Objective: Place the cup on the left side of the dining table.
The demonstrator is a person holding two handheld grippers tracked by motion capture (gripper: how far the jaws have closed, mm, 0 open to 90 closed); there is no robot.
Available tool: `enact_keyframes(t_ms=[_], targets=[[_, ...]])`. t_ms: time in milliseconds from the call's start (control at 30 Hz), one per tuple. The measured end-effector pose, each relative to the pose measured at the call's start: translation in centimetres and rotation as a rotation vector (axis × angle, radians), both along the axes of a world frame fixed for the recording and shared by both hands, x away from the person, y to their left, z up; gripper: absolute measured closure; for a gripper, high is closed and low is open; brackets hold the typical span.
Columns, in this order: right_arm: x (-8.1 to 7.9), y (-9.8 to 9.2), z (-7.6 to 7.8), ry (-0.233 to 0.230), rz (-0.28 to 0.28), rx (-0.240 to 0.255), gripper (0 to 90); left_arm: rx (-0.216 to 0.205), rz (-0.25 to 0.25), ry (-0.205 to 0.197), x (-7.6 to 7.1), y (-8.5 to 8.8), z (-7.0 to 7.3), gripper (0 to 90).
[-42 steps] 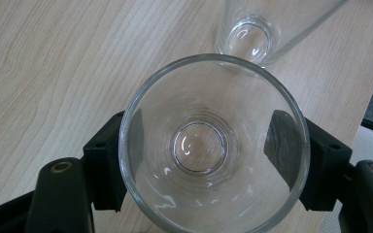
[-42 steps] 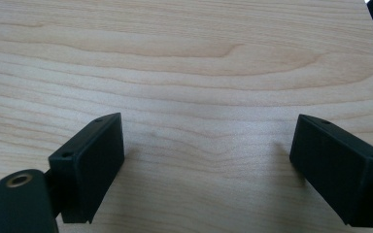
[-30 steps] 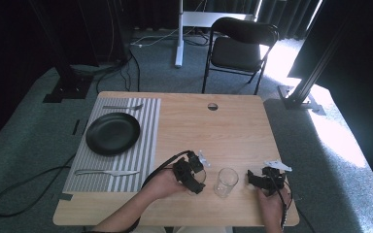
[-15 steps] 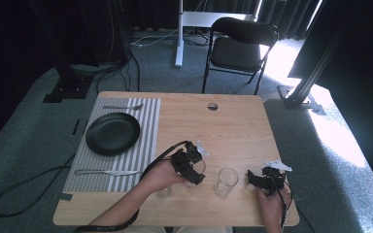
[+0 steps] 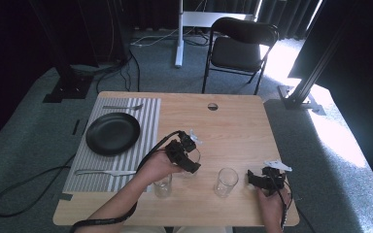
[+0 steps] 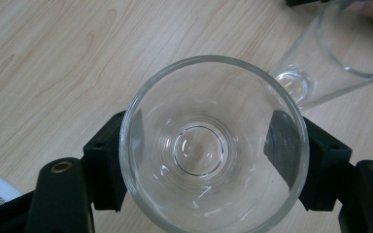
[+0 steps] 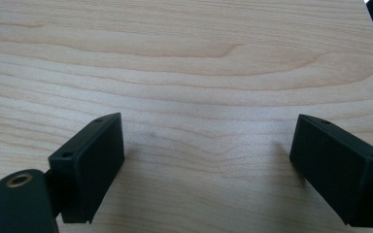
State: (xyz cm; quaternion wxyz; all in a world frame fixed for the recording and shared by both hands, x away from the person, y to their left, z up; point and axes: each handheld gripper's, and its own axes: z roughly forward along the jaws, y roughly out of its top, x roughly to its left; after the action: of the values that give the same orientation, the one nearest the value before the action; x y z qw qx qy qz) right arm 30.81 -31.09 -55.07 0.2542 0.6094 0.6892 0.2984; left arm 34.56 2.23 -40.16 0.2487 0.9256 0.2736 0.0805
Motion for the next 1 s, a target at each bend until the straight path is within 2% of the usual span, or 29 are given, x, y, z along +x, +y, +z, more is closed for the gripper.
enact_keyframes(t_ms=[400, 767, 1000], targets=[[0.0, 0.0, 0.0, 0.000, 0.000, 0.000, 11.8, 0.003, 0.076, 0.001, 1.5, 2.3, -0.1, 28.9], [0.0, 0.0, 0.0, 0.001, 0.000, 0.001, 11.8, -0.010, 0.154, 0.003, 2.6, 5.4, 0.1, 28.8], [0.0, 0.0, 0.0, 0.001, 0.000, 0.000, 11.8, 0.007, 0.201, 0.002, 3.0, 7.4, -0.1, 28.8]])
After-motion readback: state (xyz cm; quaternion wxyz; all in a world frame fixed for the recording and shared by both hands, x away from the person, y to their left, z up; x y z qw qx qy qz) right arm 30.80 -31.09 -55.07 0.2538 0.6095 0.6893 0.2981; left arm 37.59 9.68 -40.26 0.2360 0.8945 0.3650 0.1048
